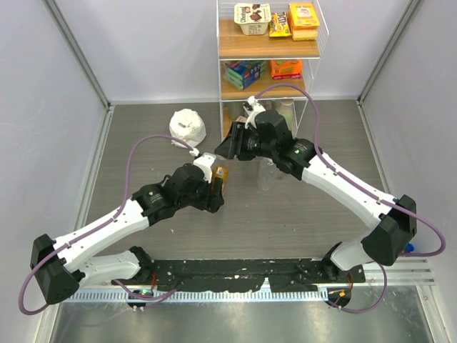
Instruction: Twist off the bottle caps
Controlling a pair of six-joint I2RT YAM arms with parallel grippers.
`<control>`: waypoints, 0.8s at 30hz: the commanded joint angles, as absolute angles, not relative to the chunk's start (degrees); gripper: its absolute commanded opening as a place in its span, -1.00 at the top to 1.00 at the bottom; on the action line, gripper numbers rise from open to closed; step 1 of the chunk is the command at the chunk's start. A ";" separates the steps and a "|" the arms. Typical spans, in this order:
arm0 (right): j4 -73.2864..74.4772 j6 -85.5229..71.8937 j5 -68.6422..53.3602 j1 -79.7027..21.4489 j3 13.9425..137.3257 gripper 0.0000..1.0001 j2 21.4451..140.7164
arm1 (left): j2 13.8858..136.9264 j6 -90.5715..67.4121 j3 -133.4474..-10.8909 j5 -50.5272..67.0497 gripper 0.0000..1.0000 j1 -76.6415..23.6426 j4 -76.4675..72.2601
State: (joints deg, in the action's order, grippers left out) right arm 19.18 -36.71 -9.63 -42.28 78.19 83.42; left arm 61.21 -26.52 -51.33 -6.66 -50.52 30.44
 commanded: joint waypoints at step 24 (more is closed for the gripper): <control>-3.68 -34.45 -33.47 -38.42 69.44 0.97 74.18 | 55.29 -25.22 -52.12 9.48 1.00 -50.71 24.26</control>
State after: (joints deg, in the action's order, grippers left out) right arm 5.82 -35.88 -22.13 -40.07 69.69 78.11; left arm 57.65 -26.55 -51.42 -0.10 -50.50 31.00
